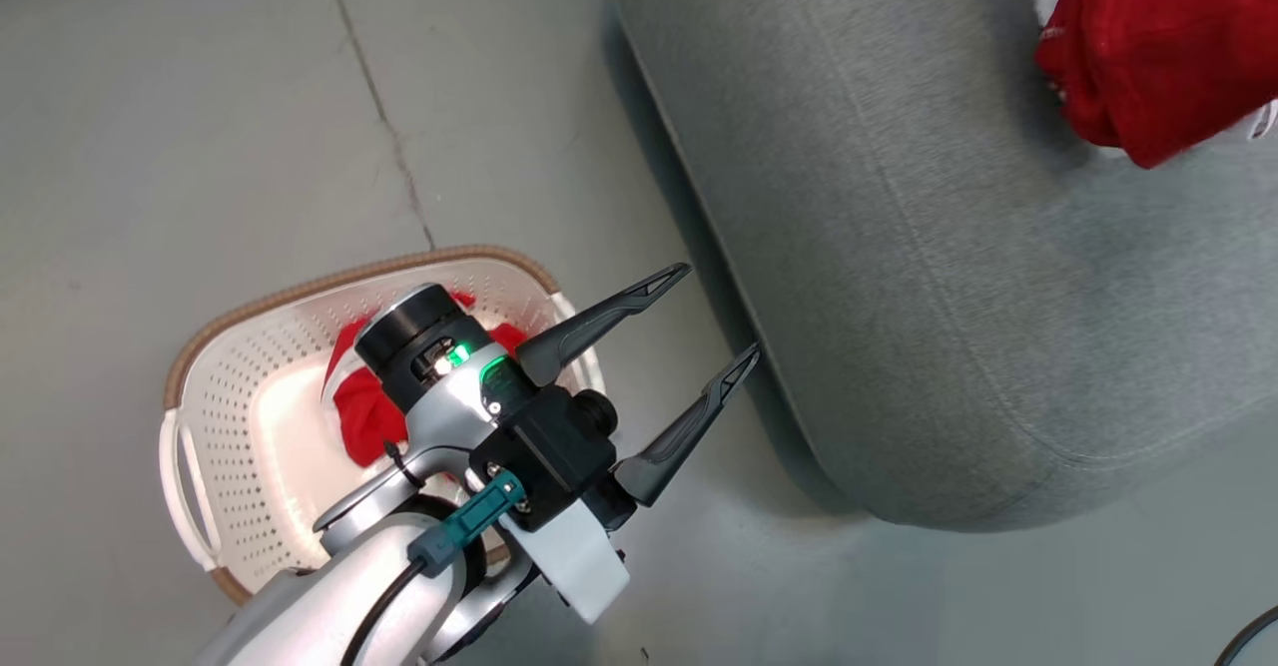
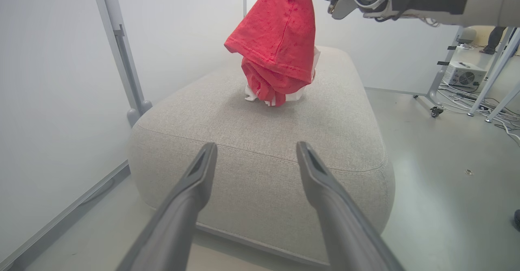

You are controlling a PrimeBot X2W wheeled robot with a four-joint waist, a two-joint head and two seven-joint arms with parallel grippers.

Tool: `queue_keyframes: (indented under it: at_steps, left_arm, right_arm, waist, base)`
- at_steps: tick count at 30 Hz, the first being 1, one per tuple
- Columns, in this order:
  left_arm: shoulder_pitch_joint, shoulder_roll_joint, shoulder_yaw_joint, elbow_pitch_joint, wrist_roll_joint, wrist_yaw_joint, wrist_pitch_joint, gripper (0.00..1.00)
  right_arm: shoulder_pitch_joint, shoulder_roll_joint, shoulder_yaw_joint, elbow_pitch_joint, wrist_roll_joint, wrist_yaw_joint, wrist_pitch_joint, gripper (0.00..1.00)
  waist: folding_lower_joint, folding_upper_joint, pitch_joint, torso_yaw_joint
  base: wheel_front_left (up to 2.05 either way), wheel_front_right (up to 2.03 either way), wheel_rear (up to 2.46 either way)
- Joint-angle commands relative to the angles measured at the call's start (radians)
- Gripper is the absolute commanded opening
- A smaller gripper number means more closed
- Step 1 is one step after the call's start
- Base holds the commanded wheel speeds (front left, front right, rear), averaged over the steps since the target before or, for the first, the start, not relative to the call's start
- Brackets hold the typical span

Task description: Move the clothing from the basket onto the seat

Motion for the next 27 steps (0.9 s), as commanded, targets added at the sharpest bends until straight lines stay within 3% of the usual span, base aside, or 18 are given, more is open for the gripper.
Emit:
queue_keyframes:
  at_steps: [1, 7, 9, 10, 16, 27]
  left_arm:
    - [-0.020, 0.003, 0.000, -0.004, 0.006, -0.006, 0.000, 1.00]
    - [-0.053, 0.009, -0.017, -0.001, 0.015, -0.014, 0.003, 1.00]
    - [-0.059, 0.010, -0.018, 0.003, 0.015, -0.014, -0.001, 1.00]
    - [-0.060, 0.012, -0.018, 0.006, 0.015, -0.015, -0.003, 1.00]
    - [-0.036, 0.002, -0.017, 0.030, -0.012, -0.005, -0.021, 1.00]
    - [0.073, -0.052, -0.005, 0.103, -0.076, 0.058, -0.102, 1.00]
  right_arm:
    - [-0.009, -0.007, -0.010, 0.013, -0.010, 0.002, -0.005, 0.00]
    - [-0.011, 0.016, -0.074, 0.126, -0.045, 0.001, -0.005, 0.00]
    - [-0.004, 0.026, -0.086, 0.136, -0.053, 0.001, -0.005, 0.49]
    - [0.005, 0.035, -0.090, 0.139, -0.058, 0.001, -0.005, 1.00]
    - [0.060, 0.066, -0.138, 0.096, -0.062, 0.001, -0.005, 1.00]
    - [0.301, 0.103, -0.072, -0.028, -0.077, 0.001, -0.003, 1.00]
  waist:
    - [0.0000, 0.0000, 0.046, 0.037]
    - [0.0000, 0.0000, 0.107, 0.063]
    - [0.0000, 0.0000, 0.116, 0.065]
    - [0.0000, 0.0000, 0.118, 0.065]
    - [0.0000, 0.0000, 0.085, 0.064]
    - [0.0000, 0.0000, -0.096, 0.091]
  base:
    - [0.00, 0.00, 0.00]
    - [0.00, 0.00, 0.00]
    - [0.00, 0.00, 0.00]
    - [0.00, 0.00, 0.00]
    - [0.00, 0.00, 0.00]
    - [0.00, 0.00, 0.00]
